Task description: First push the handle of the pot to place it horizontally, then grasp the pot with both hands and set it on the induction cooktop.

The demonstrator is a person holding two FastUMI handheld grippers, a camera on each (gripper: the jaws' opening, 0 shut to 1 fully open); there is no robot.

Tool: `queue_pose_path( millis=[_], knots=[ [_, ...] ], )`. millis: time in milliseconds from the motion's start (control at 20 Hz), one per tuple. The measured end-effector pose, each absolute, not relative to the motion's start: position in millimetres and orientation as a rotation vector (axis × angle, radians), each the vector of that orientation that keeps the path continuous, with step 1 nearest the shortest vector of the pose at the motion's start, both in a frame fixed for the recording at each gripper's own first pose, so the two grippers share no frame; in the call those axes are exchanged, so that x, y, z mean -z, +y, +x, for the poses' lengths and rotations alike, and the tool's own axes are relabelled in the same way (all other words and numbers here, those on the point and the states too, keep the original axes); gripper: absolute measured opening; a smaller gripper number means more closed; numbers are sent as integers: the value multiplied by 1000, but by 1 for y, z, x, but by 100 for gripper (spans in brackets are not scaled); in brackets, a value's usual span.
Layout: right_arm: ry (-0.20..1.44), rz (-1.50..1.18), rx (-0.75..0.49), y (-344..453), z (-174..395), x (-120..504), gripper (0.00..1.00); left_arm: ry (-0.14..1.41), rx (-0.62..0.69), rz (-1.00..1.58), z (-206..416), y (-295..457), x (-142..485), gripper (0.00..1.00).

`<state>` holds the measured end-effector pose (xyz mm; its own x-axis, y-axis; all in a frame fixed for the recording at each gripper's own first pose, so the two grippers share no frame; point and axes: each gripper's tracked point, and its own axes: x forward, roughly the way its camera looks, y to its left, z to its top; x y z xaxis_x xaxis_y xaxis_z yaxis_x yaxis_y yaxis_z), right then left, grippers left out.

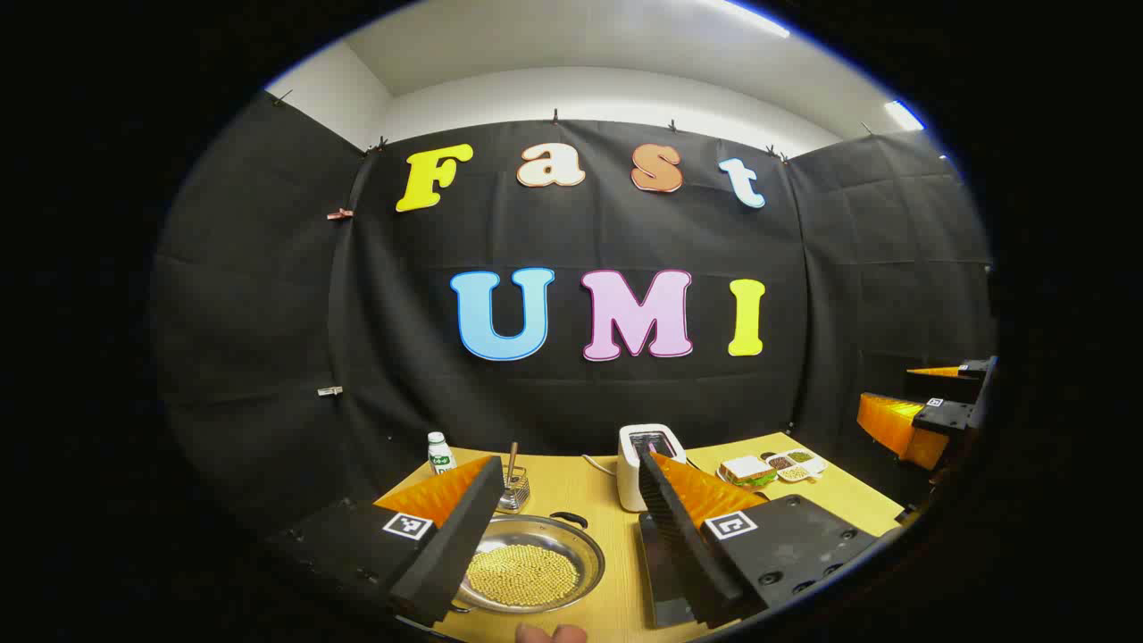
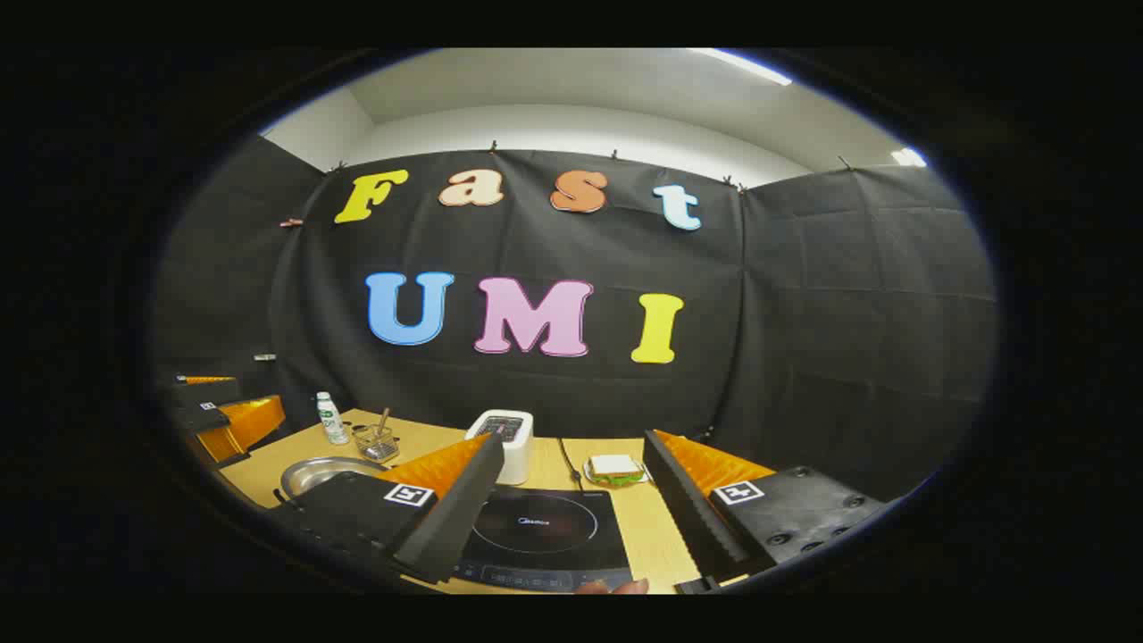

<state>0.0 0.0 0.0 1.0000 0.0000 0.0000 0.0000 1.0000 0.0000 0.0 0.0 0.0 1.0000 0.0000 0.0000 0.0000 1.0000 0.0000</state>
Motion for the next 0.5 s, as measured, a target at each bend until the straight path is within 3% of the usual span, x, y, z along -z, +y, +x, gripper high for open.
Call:
queue_pose_path(
  millis=[500],
  knots=[
    [-7,-3,0,1,-7,-1,98,-11,-4,9,-10,3,-2,95]
  ],
)
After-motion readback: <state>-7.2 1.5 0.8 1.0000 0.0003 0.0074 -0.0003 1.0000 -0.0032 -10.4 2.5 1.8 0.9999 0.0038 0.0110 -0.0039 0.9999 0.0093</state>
